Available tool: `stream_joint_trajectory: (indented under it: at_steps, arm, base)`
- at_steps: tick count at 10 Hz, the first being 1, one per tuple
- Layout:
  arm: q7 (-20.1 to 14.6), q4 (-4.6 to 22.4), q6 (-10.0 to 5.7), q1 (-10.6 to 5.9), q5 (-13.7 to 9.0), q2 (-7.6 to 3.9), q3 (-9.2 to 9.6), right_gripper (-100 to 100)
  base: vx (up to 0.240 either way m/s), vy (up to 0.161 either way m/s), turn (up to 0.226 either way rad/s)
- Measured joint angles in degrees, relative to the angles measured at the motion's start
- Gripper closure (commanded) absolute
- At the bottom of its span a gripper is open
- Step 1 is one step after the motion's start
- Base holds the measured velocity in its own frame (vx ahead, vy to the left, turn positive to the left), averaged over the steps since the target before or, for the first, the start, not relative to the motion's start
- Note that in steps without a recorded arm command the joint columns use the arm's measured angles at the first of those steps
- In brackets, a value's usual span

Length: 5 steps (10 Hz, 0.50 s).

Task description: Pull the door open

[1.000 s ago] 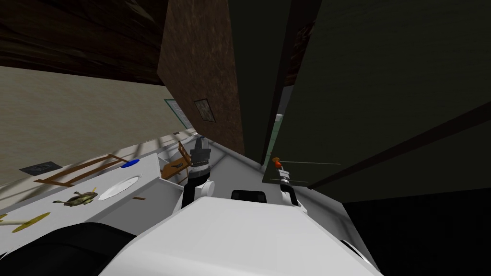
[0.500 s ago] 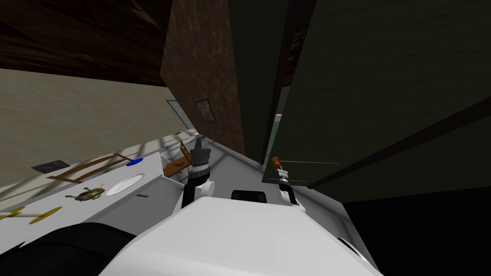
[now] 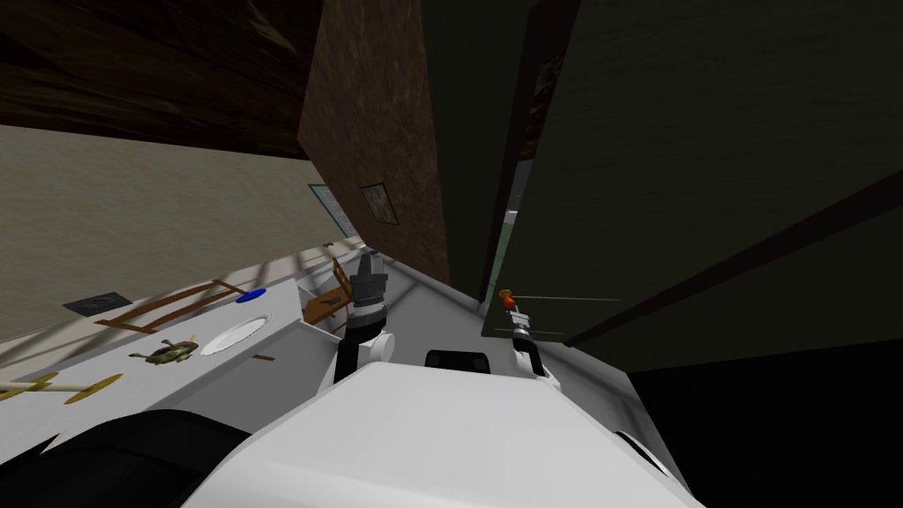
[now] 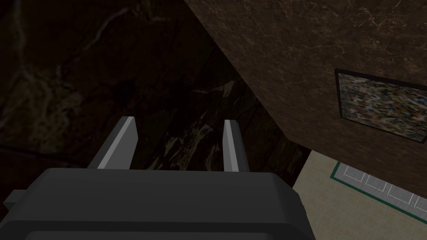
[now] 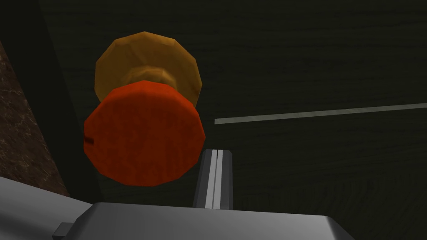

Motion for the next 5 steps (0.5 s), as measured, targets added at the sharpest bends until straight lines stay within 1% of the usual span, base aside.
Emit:
stream_joint_trajectory:
  at_steps: [1,2,3,4,5]
  arm:
    - [0.34,-1.18,0.04,0.82,-0.07,0.09,-0.11,-100]
    - [0.16,-0.99,-0.15,0.61,-0.16,0.11,0.09,-100]
    - [-0.59,0.29,-0.70,-0.30,-0.07,0.08,0.51,-100]
    - [0.16,-2.28,-0.05,1.30,-0.17,0.45,0.40,-100]
    - [0.96,-3.60,0.98,1.57,-0.45,0.73,0.32,-100]
  base:
    - [-0.060,-0.046,0.098]
    - [-0.083,-0.059,0.042]
    - [-0.039,-0.036,-0.026]
    - [-0.085,-0.051,0.037]
    - [-0.091,-0.055,0.057]
